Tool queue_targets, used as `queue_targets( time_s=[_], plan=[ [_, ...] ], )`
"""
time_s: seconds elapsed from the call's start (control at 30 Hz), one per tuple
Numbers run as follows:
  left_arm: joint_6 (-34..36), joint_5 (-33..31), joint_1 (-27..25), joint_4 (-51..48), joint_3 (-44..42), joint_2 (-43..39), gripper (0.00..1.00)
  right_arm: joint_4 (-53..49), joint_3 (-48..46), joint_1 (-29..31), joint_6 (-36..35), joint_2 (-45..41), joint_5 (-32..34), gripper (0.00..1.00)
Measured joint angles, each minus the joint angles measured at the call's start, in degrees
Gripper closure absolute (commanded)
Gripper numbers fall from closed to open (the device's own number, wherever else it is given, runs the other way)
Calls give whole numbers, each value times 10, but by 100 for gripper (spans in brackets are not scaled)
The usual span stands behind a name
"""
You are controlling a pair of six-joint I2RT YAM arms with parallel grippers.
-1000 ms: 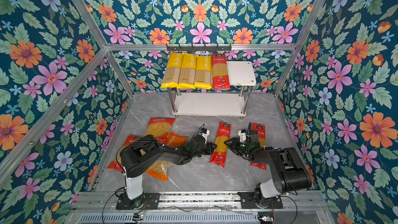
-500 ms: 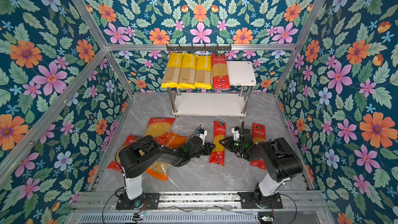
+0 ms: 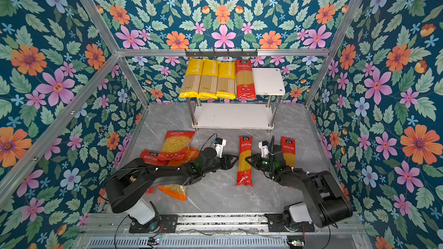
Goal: Place and organize the pasta boxes and bags onto the shelf
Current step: 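Tilt the red pack upright with the left gripper while the right grips its middle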
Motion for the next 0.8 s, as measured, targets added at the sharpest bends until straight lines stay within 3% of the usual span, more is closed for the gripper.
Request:
queue_targets(
  time_s=[0.37,0.8],
  plan=[
    [81,1,57,35,-51,-158,28,-150,21,35,-87,-235,36,100],
    [59,89,63,188,-71,-110,19,-148,40,56,-81,-275,5,100]
  ],
)
